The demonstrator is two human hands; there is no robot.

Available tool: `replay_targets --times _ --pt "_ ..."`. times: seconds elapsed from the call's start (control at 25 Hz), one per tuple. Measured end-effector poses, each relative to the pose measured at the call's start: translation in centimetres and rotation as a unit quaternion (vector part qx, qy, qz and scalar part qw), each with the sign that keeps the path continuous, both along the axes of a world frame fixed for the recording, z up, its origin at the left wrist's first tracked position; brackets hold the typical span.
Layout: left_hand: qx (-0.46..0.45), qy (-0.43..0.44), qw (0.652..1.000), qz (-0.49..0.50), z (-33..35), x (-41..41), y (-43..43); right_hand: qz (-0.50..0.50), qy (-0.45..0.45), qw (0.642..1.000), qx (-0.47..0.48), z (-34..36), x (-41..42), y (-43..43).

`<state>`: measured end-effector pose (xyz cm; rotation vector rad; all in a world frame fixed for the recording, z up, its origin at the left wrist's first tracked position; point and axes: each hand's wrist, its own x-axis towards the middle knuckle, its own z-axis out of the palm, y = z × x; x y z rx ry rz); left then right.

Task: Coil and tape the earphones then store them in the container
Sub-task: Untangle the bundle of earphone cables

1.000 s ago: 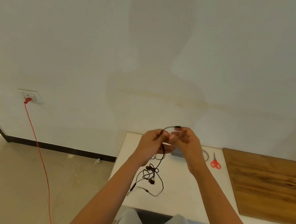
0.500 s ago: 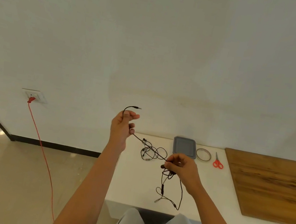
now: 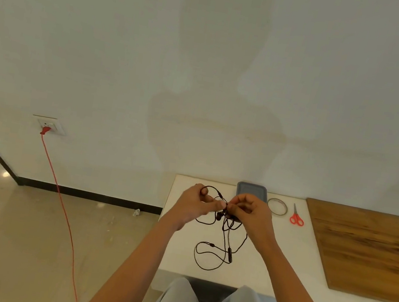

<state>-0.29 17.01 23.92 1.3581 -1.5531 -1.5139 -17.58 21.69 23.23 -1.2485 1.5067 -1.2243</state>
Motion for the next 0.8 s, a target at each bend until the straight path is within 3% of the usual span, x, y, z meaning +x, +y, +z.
replay_targets --times 0.24,0.4,0.64,0.8 --pt "-0.025 -0.015 0.999 -0.015 0.0 -0.9 0.2 0.042 0.021 0.999 -0.02 0.4 -0.2 0.2" --pt "-0.043 -0.003 0.999 0.008 0.6 -0.5 -0.1 0.066 -0.06 0.995 0.039 0.6 -1.0 0.2" --pt "-0.036 0.023 0.998 0.053 1.2 0.0 0.0 0.066 -0.044 0.994 0.072 1.0 -1.4 0.3" --pt "-0.036 0.021 0.998 0.04 1.2 0.0 0.2 0.061 -0.084 0.987 0.121 1.2 -1.4 0.4"
